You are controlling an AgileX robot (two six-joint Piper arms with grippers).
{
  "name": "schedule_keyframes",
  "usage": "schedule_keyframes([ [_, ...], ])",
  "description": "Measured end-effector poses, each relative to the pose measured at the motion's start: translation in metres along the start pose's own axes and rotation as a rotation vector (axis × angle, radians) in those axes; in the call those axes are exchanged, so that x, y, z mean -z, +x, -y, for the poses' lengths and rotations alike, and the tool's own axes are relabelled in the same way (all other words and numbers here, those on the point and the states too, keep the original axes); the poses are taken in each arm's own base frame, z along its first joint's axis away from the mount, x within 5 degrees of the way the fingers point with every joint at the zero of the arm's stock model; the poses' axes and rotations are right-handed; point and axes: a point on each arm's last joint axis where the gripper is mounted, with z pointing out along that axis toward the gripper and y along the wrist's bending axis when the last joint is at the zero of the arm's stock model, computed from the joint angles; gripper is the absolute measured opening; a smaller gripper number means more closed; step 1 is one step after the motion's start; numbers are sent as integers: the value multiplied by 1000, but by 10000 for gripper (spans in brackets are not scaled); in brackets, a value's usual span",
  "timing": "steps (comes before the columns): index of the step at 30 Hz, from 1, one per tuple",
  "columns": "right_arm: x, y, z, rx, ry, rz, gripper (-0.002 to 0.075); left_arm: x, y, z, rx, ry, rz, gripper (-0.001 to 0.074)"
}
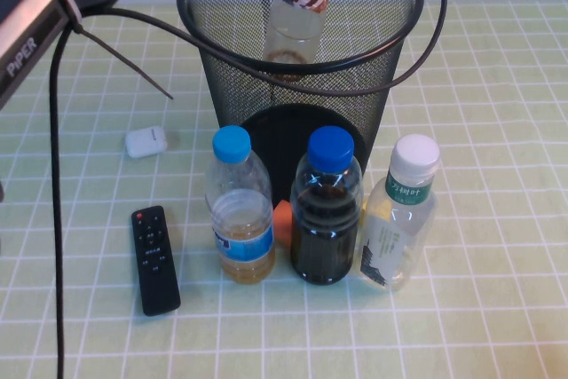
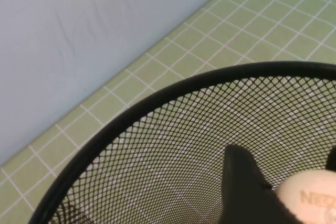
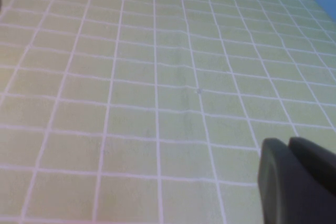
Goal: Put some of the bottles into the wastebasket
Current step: Place the bottle in the trash can, then pick up a bottle from the table with right arm
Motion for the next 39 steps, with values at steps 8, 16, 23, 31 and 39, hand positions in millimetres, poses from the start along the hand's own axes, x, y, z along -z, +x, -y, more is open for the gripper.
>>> schedule_keyframes([
  [8,2,-19,2,-630,-40,208,-7,-7,7,1,-1,20,-47,269],
  [16,3,-22,0,-763,-82,183,-7,-19,17,0,39,28,-88,372],
  [23,10,-66,-13,-659,-228,-18,-6,-12,19,-6,53,31,-134,377],
  [31,-16,-124,-11,-400,-239,-322,-6,39,-4,-2,33,46,-126,172],
  [39,-59,-162,-11,-266,-316,-444,-4,82,-18,1,-2,31,-109,5],
])
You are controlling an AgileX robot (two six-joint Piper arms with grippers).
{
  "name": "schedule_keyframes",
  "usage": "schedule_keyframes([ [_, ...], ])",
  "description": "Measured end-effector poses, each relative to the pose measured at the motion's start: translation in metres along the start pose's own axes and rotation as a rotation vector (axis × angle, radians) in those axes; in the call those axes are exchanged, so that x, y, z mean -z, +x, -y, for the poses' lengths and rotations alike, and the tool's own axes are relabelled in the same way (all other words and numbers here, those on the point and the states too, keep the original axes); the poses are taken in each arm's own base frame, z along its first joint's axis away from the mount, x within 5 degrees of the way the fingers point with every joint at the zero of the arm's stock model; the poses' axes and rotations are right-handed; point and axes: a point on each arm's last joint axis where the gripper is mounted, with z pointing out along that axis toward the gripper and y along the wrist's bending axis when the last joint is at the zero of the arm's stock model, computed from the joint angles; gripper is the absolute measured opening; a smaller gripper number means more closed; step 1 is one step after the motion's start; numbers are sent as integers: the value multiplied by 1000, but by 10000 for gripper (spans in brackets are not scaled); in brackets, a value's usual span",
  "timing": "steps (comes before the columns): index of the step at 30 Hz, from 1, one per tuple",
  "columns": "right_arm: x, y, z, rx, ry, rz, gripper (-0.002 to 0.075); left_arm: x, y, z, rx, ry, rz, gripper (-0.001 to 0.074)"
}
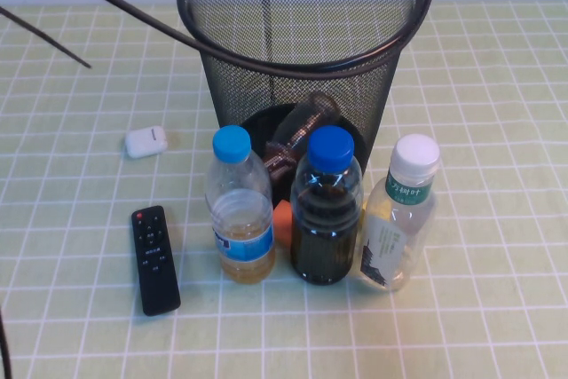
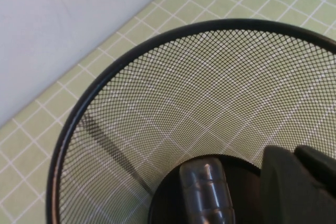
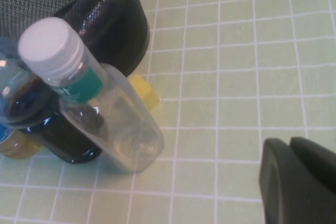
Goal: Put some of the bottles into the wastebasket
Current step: Pick up a bottle from the table with right arm
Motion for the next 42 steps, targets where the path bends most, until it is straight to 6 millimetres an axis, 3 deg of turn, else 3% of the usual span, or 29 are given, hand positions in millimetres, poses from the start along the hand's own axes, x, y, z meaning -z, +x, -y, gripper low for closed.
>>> schedule_keyframes([
  [6,-22,-19,-16,45,-196,1,-1,30,1,0,-33,-52,-17,-1],
  [11,-40,-23,-39,112,-307,-49,0,51,14,0,-32,-129,-38,-1],
  [18,-63,-17,-96,268,-461,-76,0,91,46,14,2,-157,-21,-1],
  [24,-69,-2,-121,407,-516,-95,0,113,84,27,55,-180,56,-1],
  [28,-63,-2,-121,485,-502,-26,0,118,104,33,80,-186,85,-1],
  [32,-54,4,-111,530,-453,183,0,114,116,36,85,-186,83,-1],
  [38,-40,34,-84,489,-365,486,-1,112,118,36,83,-189,94,-1],
  [42,-41,60,-68,502,-327,592,-1,112,115,35,82,-195,121,-1],
])
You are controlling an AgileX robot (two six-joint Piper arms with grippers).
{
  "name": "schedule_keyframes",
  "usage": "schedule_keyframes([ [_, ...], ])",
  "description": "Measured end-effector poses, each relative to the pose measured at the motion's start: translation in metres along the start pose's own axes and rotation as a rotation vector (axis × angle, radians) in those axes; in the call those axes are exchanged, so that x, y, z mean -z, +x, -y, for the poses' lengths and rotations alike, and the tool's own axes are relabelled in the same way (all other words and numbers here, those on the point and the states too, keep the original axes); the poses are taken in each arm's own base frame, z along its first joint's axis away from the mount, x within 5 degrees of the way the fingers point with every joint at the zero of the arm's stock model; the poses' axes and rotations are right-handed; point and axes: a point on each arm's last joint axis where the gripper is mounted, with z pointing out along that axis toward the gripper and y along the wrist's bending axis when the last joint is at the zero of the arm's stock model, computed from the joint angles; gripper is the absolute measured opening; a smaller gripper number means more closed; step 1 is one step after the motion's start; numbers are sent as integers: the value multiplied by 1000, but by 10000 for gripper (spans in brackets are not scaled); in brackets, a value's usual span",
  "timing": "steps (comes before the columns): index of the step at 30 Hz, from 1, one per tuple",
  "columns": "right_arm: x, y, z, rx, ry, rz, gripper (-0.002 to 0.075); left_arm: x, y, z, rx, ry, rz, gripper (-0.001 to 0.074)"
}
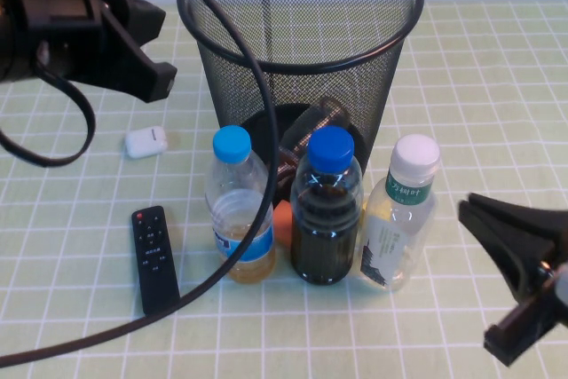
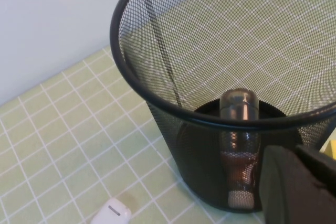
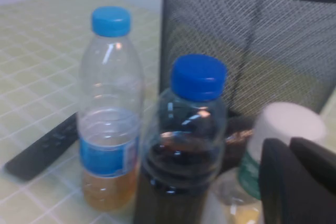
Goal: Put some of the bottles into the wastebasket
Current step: Pick up a bottle from the table with right arm
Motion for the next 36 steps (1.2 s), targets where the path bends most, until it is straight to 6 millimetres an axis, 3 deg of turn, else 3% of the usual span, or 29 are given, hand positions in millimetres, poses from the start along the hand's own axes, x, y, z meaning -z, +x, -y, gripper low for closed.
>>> schedule_keyframes([
  [5,3,12,0,0,25,11,53,0,-1,0,2,-1,6,-1],
  [14,-16,23,-8,-47,13,13,525,0,-1,0,4,0,8,-1],
  [16,-21,24,-8,-57,30,46,580,0,-1,0,4,0,8,-1],
  [26,-67,25,-13,-86,108,40,583,0,-1,0,4,0,9,-1],
  [36,-85,30,-14,-84,156,59,564,0,-1,0,4,0,9,-2],
])
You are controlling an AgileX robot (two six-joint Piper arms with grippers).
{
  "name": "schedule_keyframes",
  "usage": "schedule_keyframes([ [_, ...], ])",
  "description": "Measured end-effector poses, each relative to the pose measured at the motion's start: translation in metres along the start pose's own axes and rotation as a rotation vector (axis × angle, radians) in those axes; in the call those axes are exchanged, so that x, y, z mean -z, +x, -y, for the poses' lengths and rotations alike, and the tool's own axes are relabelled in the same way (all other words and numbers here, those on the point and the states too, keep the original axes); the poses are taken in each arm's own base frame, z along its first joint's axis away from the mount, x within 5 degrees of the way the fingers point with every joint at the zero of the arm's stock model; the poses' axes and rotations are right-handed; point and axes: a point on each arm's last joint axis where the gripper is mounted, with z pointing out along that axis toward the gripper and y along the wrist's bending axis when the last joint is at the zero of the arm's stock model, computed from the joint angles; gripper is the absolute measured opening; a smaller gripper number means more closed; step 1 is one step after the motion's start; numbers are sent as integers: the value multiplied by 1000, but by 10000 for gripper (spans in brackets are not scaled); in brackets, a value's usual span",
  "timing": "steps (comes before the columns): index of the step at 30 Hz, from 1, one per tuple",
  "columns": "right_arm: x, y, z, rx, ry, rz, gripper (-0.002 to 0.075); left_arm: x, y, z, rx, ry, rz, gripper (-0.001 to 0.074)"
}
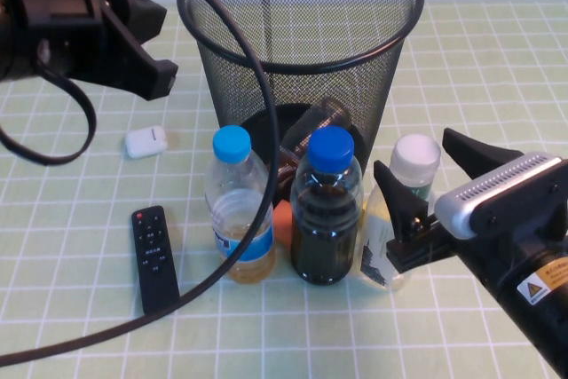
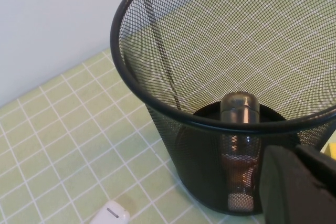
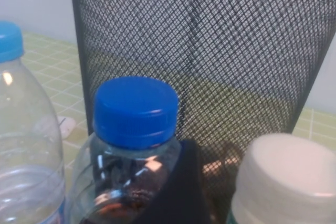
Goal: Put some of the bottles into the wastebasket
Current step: Pick up a bottle from the table with right arm
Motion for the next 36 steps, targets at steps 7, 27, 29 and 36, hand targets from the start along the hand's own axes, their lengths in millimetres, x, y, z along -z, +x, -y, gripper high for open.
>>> schedule_keyframes([
  [7,-13,8,4,-9,26,-12,563,0,0,0,0,0,-2,-2],
  [27,-25,19,3,-3,27,-27,183,29,34,8,54,15,86,-2],
  [29,-25,19,3,7,27,-26,144,41,45,10,82,13,116,-2],
  [36,-17,0,7,57,15,-24,-8,82,98,18,131,-17,313,-2],
])
